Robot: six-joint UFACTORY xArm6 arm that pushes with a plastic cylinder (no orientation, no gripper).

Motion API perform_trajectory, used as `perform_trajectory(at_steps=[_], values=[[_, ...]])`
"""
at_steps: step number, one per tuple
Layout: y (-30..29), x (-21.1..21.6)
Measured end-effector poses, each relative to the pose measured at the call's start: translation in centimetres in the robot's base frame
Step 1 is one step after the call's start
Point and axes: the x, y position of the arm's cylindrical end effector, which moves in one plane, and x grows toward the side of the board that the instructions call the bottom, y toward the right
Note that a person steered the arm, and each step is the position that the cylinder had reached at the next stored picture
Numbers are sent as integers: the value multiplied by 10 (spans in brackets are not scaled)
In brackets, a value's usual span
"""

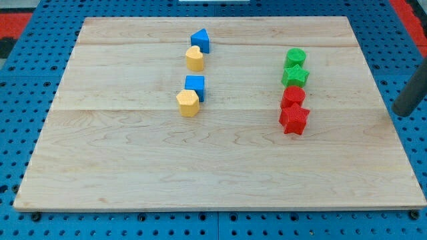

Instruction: Move your arm to the top right of the green circle

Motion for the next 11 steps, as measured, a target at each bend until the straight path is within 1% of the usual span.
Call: perform_trajectory(at_steps=[1, 2, 3, 4, 5, 6, 7, 8, 9, 11], values=[[0, 4], [-15, 24], [-42, 29], [-43, 29], [-31, 14], [-19, -74], [-39, -149], [-89, -167], [-99, -177], [-98, -180]])
